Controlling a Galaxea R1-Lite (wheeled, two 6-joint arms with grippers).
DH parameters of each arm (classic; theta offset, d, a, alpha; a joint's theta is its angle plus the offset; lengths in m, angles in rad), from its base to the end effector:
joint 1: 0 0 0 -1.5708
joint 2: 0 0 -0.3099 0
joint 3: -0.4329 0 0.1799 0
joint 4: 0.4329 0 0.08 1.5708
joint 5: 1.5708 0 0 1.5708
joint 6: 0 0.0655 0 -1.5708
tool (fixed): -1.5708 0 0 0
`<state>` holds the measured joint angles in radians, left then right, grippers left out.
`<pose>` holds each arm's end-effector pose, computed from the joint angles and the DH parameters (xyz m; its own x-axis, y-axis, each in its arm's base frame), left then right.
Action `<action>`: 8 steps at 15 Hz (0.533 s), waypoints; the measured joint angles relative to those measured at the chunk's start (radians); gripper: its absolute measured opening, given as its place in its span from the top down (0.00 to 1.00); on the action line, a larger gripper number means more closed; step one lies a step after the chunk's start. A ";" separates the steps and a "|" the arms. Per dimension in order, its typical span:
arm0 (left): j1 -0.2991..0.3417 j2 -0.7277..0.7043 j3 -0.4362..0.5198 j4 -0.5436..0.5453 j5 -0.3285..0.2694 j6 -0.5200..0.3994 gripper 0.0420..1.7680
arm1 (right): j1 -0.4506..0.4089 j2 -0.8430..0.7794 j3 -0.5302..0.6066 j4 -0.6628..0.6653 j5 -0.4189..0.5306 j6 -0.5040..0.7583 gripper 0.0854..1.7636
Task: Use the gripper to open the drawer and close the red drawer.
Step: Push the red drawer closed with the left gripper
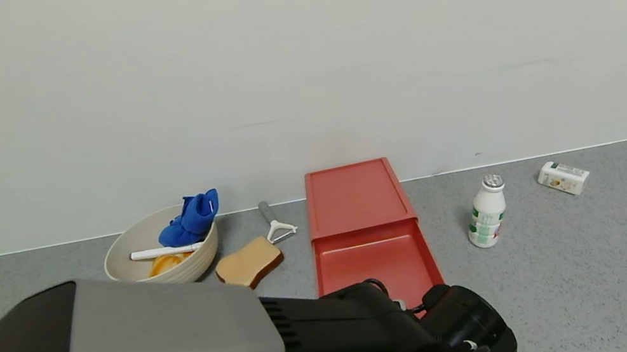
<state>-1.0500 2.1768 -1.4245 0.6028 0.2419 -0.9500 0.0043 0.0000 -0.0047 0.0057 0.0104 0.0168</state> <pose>0.2017 -0.3201 0.0580 0.3112 -0.0611 -0.9484 0.0797 0.9961 -0.0380 -0.0015 0.0007 0.0761 0.9999 0.0147 -0.0010 -0.0147 0.9998 0.0168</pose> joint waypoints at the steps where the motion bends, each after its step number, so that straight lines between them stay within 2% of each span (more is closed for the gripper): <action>1: 0.007 0.001 -0.007 -0.005 0.000 0.000 0.03 | 0.000 0.000 0.000 0.000 0.000 0.000 0.03; 4: 0.021 0.003 -0.011 -0.051 -0.003 0.002 0.03 | 0.000 0.000 0.000 0.000 0.000 0.000 0.03; 8: 0.036 0.009 -0.026 -0.046 -0.002 0.009 0.03 | 0.000 0.000 0.000 0.000 0.000 0.000 0.03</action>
<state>-1.0145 2.1855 -1.4504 0.5566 0.2396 -0.9413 0.0043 0.0000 -0.0047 0.0062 0.0104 0.0168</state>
